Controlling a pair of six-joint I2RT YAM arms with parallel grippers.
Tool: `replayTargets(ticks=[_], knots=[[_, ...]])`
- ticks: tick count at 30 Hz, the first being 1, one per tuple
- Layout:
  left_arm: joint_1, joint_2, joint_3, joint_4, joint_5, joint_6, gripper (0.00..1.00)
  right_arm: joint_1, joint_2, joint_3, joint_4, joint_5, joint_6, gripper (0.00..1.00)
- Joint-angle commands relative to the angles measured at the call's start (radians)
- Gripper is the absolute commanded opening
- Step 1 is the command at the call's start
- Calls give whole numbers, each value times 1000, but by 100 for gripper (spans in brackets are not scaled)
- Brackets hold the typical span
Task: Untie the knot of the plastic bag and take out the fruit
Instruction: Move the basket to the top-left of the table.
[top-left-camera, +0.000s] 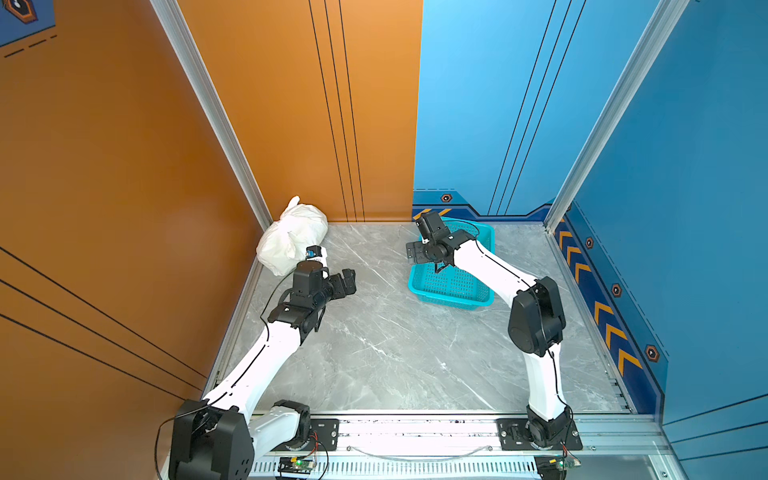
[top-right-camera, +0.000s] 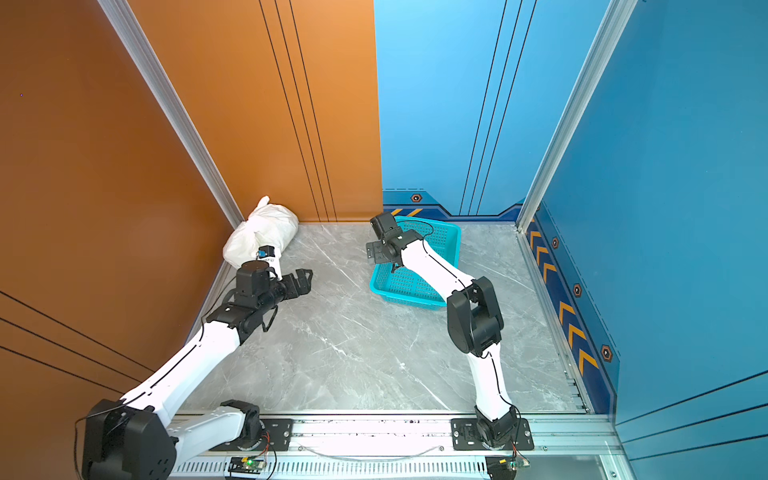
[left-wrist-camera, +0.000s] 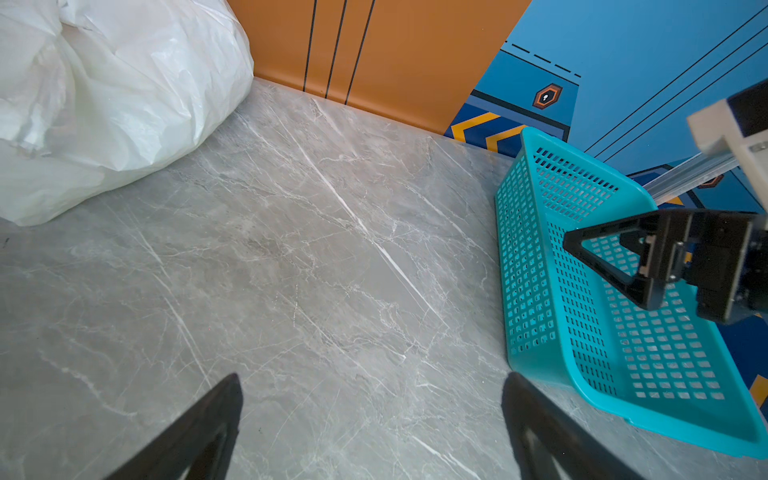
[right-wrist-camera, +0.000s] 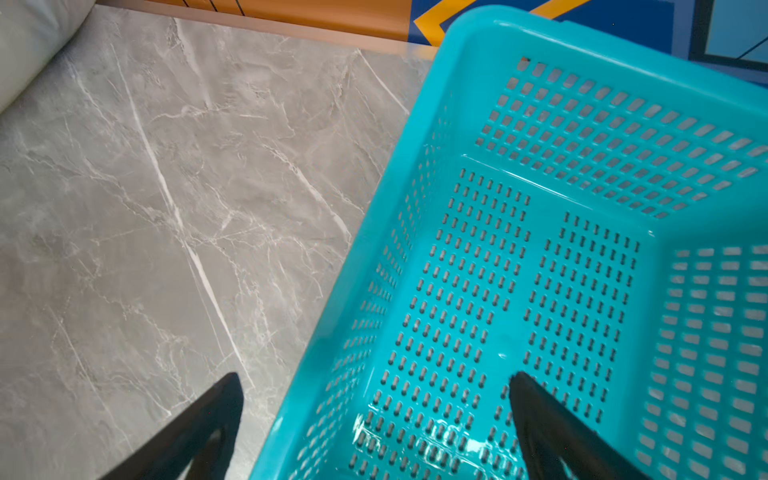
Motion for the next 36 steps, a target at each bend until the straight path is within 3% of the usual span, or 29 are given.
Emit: replayTargets(ticks=[1,5,8,16,24,29,36], knots=[[-7,-8,-4,-27,18,-2,98,4,82,83,-92,26,28,100],[-7,-5,-7,-27,16,-3,98,-3,151,142,-138,62,46,88],[-7,4,-12,-27,14,-6,98,-9,158,143,-148,95,49,73],[-6,19,-11,-16,21,-17,98,-25,93,82,-171,132,12,37],[-6,50,-9,5,34,-30,98,-87,49,25,-219,133,-47,7],[-9,63,-5,13,43,-37,98,-161,37,9,-243,144,-104,1],[-8,78,8,2,50,-34,98,-302,80,19,-243,143,-191,0]])
